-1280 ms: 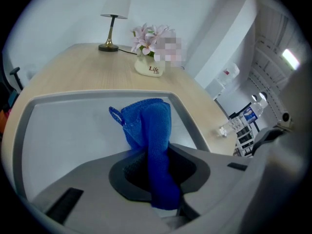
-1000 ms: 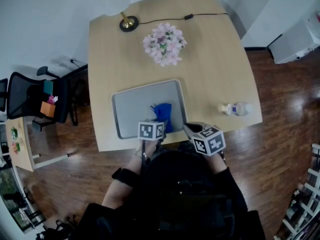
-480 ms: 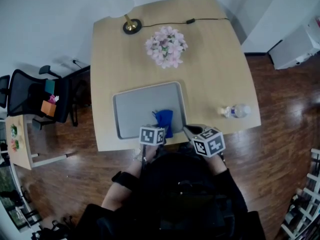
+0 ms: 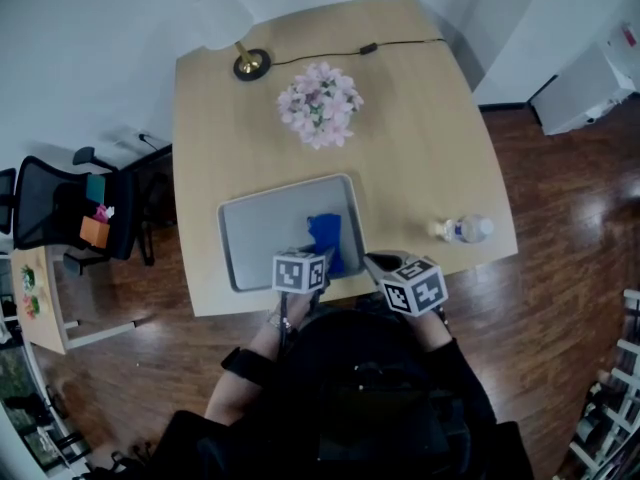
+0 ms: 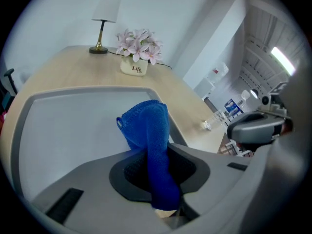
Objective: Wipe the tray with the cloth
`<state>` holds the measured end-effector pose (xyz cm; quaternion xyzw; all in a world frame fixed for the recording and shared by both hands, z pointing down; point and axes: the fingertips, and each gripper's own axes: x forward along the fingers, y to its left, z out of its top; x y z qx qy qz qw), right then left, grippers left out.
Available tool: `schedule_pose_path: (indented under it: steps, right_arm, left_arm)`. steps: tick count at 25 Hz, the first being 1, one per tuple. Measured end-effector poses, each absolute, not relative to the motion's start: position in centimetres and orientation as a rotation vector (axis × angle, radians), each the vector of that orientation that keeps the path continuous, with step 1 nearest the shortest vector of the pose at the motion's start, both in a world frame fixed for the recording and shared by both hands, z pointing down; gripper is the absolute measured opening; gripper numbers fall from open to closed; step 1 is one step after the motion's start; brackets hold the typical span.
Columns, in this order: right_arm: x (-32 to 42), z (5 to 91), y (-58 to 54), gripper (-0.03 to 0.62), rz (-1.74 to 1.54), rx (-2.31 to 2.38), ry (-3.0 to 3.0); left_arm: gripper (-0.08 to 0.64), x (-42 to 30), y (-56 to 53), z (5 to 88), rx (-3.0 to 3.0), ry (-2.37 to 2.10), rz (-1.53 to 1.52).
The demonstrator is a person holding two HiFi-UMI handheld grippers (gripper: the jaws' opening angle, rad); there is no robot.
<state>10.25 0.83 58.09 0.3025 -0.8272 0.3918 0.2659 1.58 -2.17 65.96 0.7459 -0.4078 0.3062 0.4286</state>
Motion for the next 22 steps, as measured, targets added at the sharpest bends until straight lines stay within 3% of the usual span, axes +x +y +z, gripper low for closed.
schedule_pose_path:
  steps: [11, 22]
  right_arm:
    - [11.5, 58.9, -0.6, -0.002, 1.087, 0.803, -2.206]
    - [13.1, 59.6, -1.4, -0.002, 1.122, 0.826, -2.192]
  left_arm:
    - [0.092, 4.2, -14.8, 66.5, 1.873, -1.092, 0.742]
    - [0.092, 5.0, -15.9, 68.0, 1.816, -1.062, 0.713]
